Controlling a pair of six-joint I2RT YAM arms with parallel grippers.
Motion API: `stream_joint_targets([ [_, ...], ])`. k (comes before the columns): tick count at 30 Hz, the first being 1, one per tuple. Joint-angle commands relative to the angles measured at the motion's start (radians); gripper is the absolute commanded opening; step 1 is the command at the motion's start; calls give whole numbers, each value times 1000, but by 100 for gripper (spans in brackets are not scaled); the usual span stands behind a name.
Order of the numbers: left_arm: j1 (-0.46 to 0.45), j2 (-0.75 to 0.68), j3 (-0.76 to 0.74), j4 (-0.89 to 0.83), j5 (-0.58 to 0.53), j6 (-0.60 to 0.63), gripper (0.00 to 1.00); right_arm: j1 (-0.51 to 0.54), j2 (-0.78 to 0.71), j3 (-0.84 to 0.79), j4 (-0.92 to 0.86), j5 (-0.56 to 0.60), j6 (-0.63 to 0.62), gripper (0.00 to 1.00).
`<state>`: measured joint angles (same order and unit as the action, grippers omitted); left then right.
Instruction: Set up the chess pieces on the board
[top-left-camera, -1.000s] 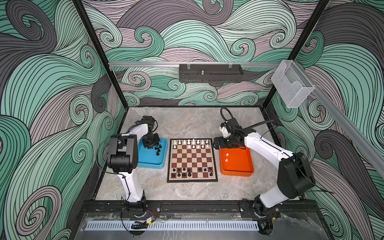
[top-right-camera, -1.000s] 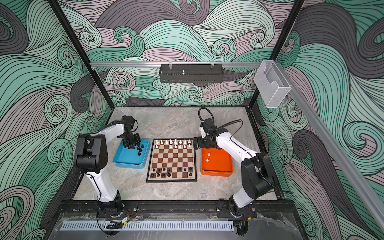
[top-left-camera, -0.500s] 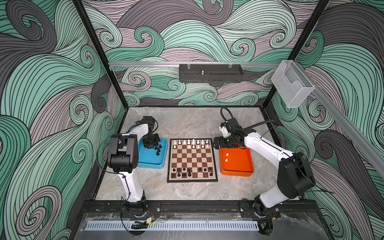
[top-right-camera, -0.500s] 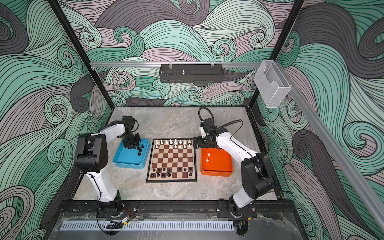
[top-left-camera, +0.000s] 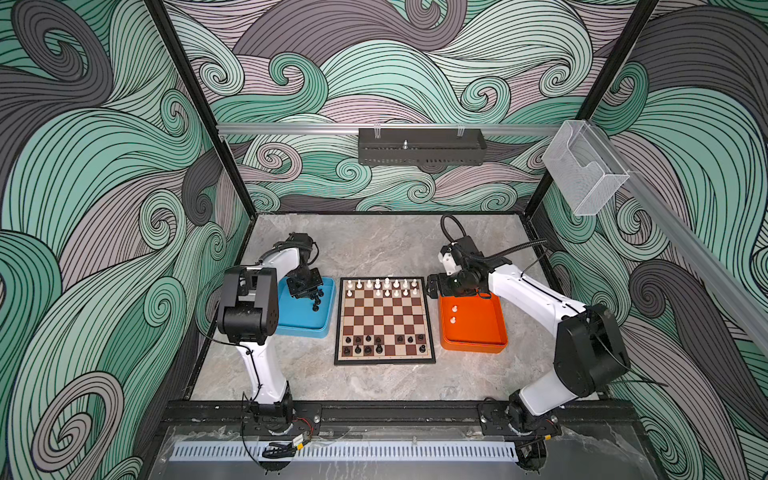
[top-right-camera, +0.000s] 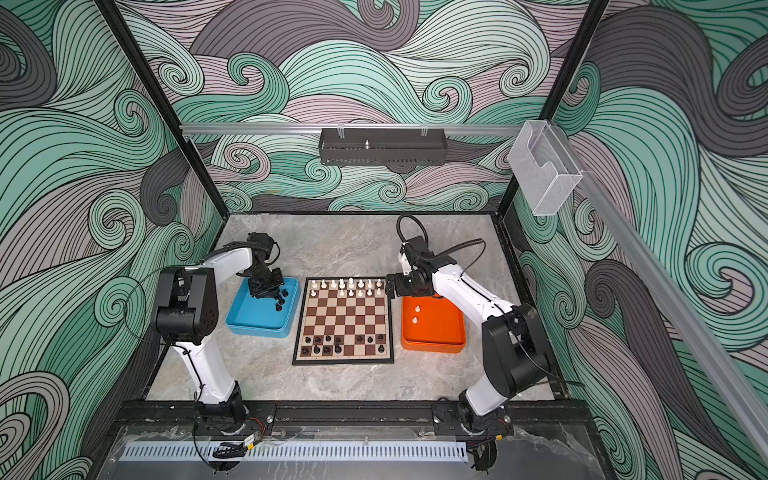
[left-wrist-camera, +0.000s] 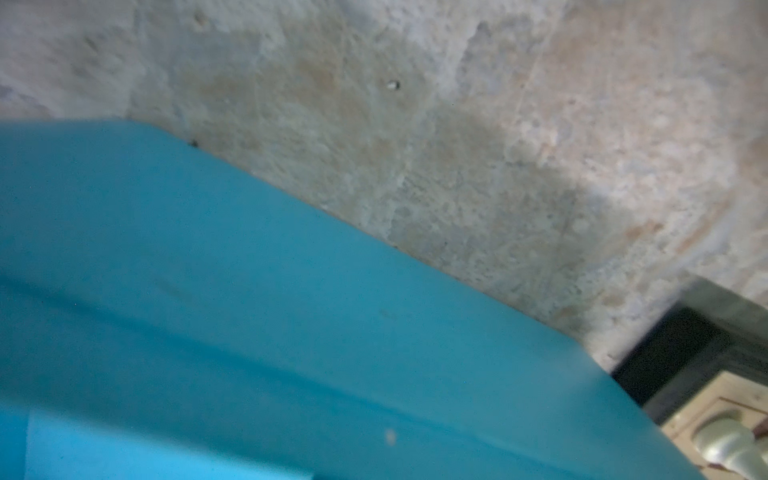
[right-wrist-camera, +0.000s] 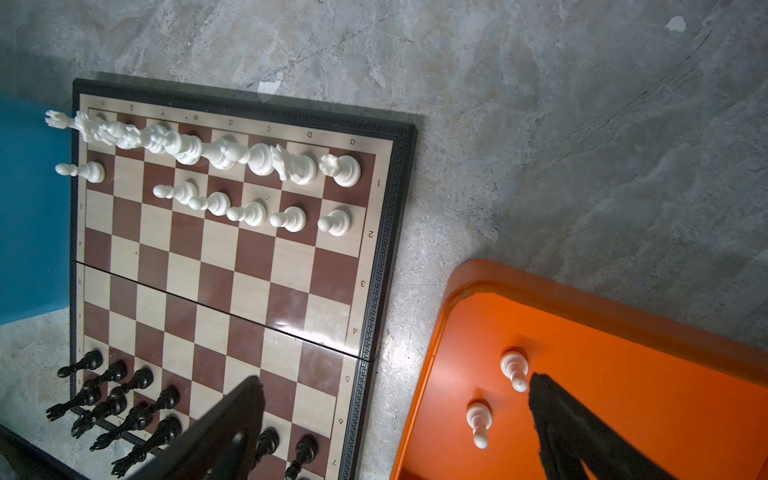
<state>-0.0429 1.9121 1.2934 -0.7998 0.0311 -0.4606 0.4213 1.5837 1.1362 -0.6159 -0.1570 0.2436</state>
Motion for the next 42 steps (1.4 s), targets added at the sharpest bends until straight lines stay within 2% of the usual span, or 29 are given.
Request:
stream_joint_targets([
  [1, -6, 10, 30, -25, -15, 5, 13, -7, 2, -12, 5, 0, -6, 99],
  [17, -8, -47, 50, -113, -44, 36, 11, -7, 4, -15, 5, 1, -9, 99],
  [30, -15, -255, 53, -294, -90, 104, 11, -7, 2, -12, 5, 1, -6, 99],
  [35, -68, -326, 57, -355, -94, 104, 11, -8, 6, -8, 4, -5, -4, 99],
  [42, -215, -342, 110, -399, -72, 49, 12, -18, 2, -8, 5, -13, -1, 99],
])
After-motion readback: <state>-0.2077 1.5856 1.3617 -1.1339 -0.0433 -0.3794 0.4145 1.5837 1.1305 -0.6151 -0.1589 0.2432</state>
